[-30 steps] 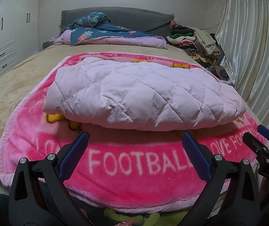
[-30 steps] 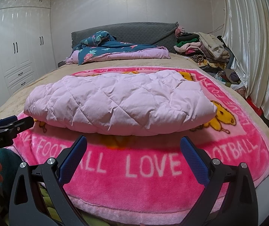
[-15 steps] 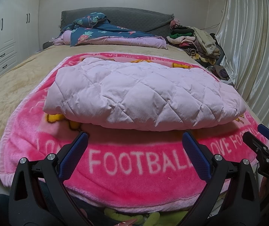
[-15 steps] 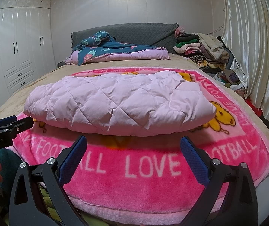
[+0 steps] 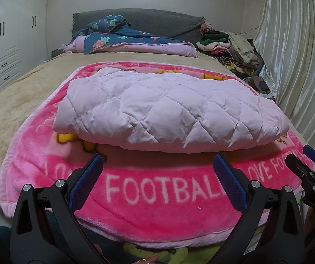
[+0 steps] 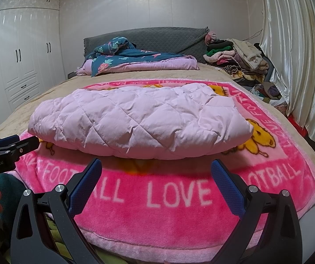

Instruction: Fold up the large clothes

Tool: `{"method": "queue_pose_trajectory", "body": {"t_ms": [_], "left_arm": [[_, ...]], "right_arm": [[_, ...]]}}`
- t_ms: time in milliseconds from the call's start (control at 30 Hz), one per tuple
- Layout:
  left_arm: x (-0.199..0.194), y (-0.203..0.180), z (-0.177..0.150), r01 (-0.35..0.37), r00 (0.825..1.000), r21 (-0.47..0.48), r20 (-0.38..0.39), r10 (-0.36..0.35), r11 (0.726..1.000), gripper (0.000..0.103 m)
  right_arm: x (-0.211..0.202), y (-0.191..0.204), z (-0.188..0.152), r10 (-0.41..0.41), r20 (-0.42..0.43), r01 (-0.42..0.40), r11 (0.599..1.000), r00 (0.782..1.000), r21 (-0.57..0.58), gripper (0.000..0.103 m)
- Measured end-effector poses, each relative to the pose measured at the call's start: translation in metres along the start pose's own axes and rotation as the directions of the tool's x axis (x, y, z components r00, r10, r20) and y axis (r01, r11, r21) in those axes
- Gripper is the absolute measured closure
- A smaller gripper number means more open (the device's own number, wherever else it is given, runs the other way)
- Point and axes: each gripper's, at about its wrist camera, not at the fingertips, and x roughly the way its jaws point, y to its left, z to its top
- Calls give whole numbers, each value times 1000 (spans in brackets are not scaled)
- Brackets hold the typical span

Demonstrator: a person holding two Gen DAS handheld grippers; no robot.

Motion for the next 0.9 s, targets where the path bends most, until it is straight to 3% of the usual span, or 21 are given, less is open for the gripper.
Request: {"method": "queue_pose_trajectory", "body": {"t_ms": [433, 633, 900], "left_arm": [[0, -2, 0, 4, 1000, 2, 2, -4, 1000, 9], [1, 0, -4, 42, 999, 6, -19, -42, 999, 9], [13, -8, -5, 41, 998, 9, -53, -41, 999, 9]], "right_arm": [[1, 0, 1, -16, -9, 16, 1000, 1000, -8, 4], [2, -2, 0, -31, -10, 31, 1000, 999, 5, 4], [-2, -27, 1, -104, 9, 103, 993, 995, 58, 4]]}}
